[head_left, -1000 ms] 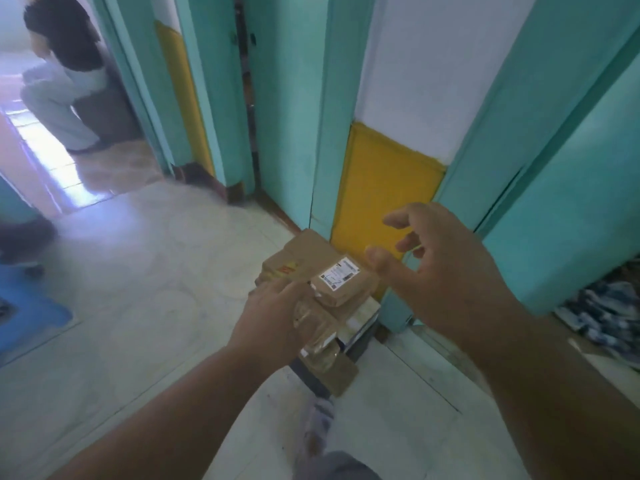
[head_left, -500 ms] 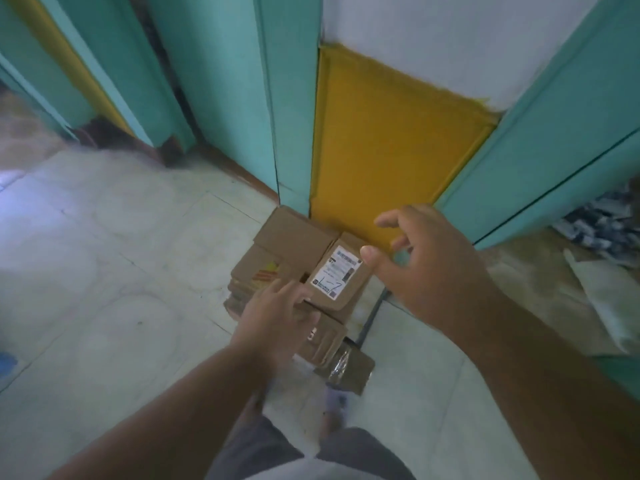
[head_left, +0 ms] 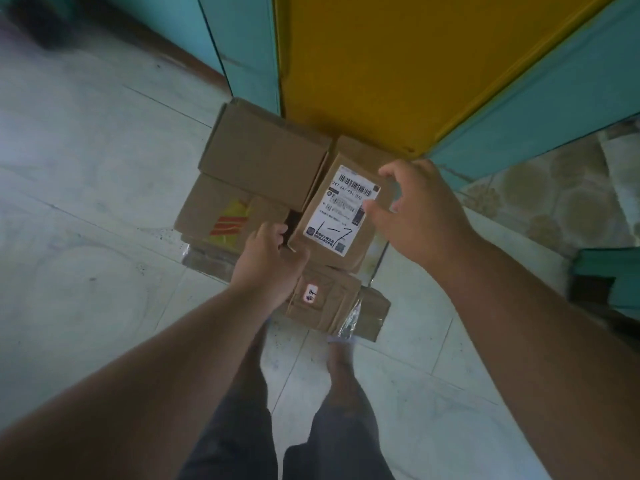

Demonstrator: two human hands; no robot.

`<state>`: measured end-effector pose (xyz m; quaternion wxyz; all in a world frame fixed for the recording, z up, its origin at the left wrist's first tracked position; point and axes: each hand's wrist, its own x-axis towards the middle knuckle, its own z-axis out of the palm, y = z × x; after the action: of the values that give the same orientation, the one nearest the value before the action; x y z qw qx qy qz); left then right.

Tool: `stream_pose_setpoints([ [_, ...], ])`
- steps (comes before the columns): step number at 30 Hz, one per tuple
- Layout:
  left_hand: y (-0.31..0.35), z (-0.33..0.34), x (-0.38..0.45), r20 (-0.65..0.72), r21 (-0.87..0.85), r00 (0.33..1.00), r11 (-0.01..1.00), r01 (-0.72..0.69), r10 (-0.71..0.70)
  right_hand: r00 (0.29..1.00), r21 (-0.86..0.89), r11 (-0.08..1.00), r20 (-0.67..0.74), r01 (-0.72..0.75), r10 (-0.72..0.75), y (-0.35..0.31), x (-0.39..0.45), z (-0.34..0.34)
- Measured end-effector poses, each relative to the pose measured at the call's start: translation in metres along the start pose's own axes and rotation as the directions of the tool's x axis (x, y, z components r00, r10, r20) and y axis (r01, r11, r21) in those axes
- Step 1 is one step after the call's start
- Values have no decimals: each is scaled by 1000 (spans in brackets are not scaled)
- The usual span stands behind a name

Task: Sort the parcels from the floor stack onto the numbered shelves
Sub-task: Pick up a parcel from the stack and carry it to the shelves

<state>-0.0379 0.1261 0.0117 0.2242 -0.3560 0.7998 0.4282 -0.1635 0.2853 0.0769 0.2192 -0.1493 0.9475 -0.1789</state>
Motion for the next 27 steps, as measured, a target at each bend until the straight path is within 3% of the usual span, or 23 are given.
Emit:
stream_pose_setpoints([
  [7, 5, 31, 12, 62, -216, 988, 965, 150, -140, 982, -68, 995, 167, -76, 86, 26, 46, 37],
  [13, 20, 16, -22, 73, -480, 976, 851, 213, -203, 999, 7, 1000, 17, -27, 26, 19, 15, 4],
  [21, 67, -48, -144, -10, -552, 999, 833, 35, -49, 960, 72, 972, -187, 223, -206, -37, -93, -115],
  [27, 90, -96, -205, -5, -454, 971, 864, -217, 241, 905, 1, 964, -344, 267, -250, -81, -162, -184],
])
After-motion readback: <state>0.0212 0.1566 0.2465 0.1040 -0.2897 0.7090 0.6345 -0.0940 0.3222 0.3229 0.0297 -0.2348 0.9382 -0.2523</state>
